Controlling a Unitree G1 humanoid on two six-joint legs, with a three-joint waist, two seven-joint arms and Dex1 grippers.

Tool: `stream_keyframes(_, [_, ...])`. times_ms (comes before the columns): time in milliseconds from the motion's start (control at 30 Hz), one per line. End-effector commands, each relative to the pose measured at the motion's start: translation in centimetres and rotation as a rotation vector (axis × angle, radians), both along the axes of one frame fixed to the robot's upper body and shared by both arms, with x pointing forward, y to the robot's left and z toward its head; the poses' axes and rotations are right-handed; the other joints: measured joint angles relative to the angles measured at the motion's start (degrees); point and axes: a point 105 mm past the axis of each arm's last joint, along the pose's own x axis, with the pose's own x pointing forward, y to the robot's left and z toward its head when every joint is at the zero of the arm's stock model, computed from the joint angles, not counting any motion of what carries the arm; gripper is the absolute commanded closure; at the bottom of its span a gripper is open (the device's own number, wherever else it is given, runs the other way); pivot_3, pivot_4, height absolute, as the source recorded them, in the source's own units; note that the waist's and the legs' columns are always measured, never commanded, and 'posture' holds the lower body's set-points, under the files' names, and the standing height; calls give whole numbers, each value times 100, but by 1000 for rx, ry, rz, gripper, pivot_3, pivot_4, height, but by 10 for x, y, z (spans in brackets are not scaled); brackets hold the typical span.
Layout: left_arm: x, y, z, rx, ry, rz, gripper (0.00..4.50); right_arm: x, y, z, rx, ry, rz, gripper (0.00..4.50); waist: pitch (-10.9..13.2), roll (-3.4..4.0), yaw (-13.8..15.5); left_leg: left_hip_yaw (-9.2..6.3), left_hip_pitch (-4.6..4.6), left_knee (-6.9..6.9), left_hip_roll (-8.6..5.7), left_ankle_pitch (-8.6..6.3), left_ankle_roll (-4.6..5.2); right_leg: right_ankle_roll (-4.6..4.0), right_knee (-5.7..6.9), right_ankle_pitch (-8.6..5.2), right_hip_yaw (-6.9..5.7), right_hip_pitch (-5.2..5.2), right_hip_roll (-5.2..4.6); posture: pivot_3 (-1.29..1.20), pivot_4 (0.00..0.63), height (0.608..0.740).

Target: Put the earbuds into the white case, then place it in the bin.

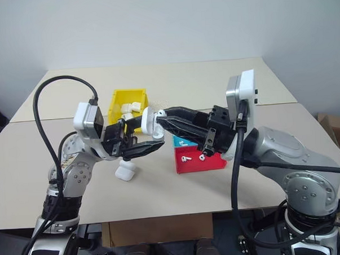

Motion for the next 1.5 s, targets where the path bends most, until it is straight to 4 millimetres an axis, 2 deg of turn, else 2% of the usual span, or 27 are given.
stream_keyframes(33, [-3,1,8,-24,-49,7,1715,-7,2,4,1,-36,34,3190,0,0,1,0,0,0,0,0,0,0,0,0,0,0,0,0,150,740])
stream_keyframes(633, [-7,-1,8,-41,-53,6,1715,-3,7,-7,-18,-15,31,3190,0,0,2,0,0,0,0,0,0,0,-2,0,0,0,0,0,150,740])
stream_keyframes(933, [-6,-2,9,-48,-54,14,1715,-7,7,-3,2,-43,50,3190,0,-1,1,0,0,0,0,0,0,1,-2,0,0,0,0,0,150,740])
stream_keyframes(1033, [-6,-2,10,-51,-55,17,1715,-8,7,-7,-28,-48,54,2595,0,-1,2,0,-1,0,0,0,0,1,-2,-1,0,0,0,0,150,740])
stream_keyframes(1100, [-6,-2,10,-52,-55,16,1715,-6,7,-8,-29,-44,37,1980,0,-1,4,0,-1,0,0,0,0,1,-3,-1,0,0,0,0,150,740])
stream_keyframes(1333, [-5,-2,8,-52,-52,16,1715,-9,3,-7,-23,-60,47,1980,0,-1,2,0,0,0,0,0,0,1,-3,-1,0,0,0,0,150,740])
stream_keyframes(1500, [-2,-2,5,-47,-46,22,1715,-14,-8,0,-7,-73,76,1980,1,-1,10,0,-2,0,0,0,0,1,-5,0,0,0,0,0,150,740])
